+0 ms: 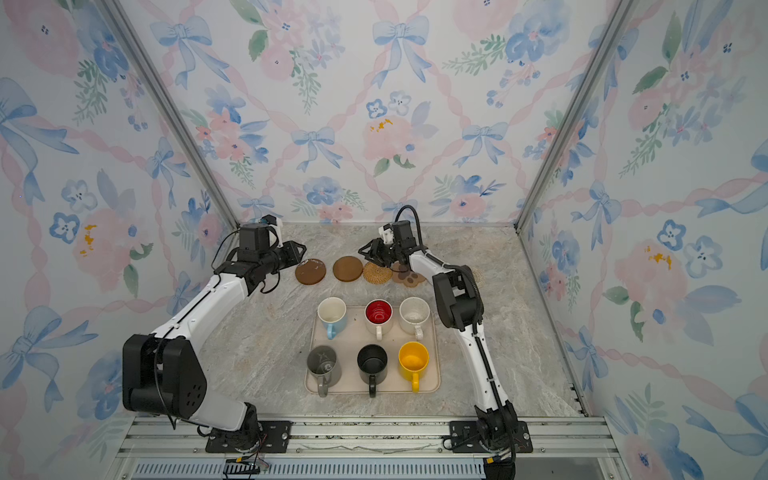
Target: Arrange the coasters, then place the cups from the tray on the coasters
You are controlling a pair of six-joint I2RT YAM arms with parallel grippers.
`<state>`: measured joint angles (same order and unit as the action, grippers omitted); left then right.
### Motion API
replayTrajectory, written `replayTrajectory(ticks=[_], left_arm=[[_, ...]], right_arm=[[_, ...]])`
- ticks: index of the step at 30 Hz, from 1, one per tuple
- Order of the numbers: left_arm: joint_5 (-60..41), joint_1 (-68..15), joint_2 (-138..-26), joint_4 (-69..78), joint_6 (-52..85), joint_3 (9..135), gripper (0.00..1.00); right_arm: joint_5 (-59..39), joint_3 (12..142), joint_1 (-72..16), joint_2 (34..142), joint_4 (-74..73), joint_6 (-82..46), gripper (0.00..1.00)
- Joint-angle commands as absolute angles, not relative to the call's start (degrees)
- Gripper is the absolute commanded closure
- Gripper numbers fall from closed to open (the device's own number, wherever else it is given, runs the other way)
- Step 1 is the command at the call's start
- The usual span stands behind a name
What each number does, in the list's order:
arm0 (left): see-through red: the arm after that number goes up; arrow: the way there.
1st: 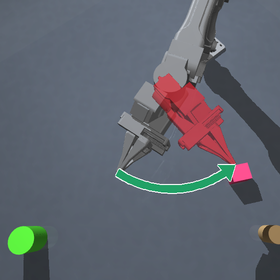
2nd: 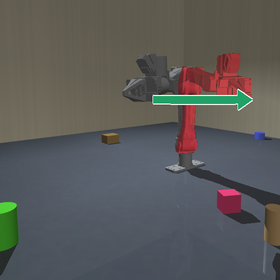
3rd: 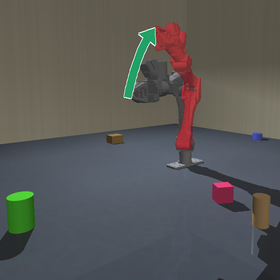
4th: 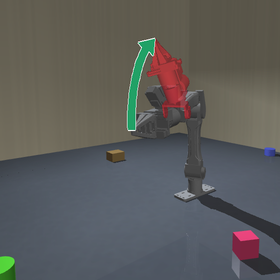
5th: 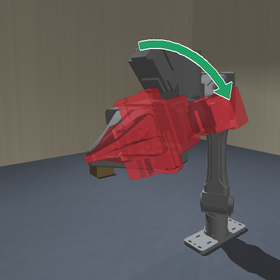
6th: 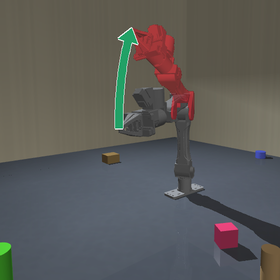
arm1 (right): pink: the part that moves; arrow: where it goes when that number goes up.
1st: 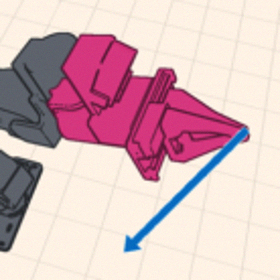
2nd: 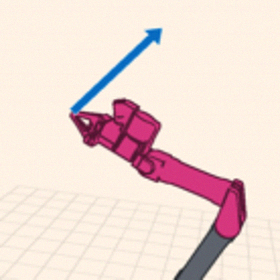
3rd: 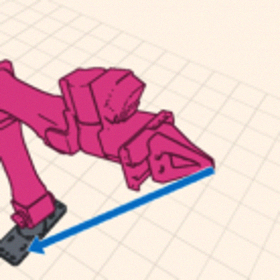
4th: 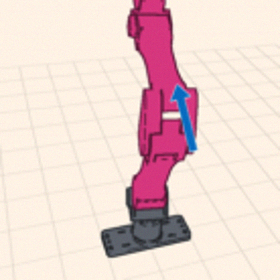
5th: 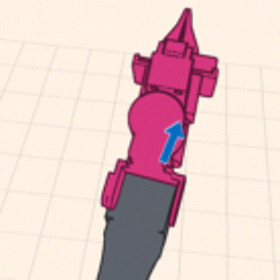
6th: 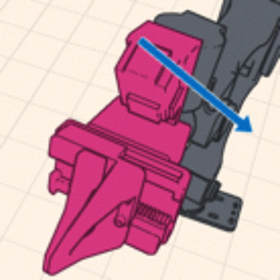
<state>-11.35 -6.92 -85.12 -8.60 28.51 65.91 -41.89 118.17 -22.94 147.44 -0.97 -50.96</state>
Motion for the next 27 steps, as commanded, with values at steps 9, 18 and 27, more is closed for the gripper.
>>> replayTrajectory(ticks=[9,18,27], left_arm=[[-13.98,-7.47,-83.4,0.69,35.36,56.7,0.73],[-14.34,-7.97,-83.25,1.68,36.71,55.5,0.74],[-14.09,-8.1,-82.53,1.82,36.83,54.56,0.74]], right_arm=[[-44.42,129.2,-23.86,154.24,3.12,-52.39,0.53],[-44.56,136.09,-25.01,158.02,11.88,-49.34,0.52],[-43.11,135.98,-25.13,158.27,15.46,-47.11,0.52]])
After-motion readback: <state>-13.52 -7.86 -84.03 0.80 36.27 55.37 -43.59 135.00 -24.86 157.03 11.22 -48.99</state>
